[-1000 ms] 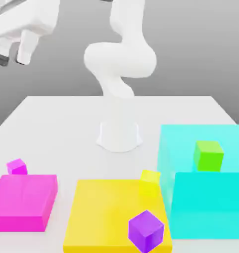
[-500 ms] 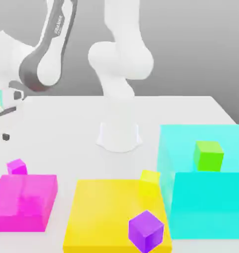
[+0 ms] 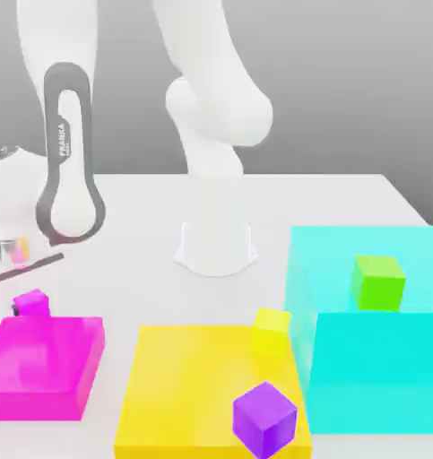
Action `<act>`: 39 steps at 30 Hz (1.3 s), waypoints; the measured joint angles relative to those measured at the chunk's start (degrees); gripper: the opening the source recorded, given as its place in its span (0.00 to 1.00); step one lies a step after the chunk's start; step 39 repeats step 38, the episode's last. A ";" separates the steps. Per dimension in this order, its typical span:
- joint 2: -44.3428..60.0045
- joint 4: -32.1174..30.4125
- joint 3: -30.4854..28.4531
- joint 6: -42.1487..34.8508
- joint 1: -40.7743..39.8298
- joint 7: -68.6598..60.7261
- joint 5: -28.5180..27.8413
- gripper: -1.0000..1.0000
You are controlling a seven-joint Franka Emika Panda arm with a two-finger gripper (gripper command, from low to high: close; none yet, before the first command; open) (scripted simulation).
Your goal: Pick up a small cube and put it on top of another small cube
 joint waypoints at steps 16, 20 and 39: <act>-13.28 5.91 5.98 -19.52 14.59 12.83 -9.06 0.00; -13.49 10.77 10.48 -24.67 22.49 16.74 -9.70 0.00; -7.70 21.70 19.34 -29.74 42.89 29.10 -14.37 1.00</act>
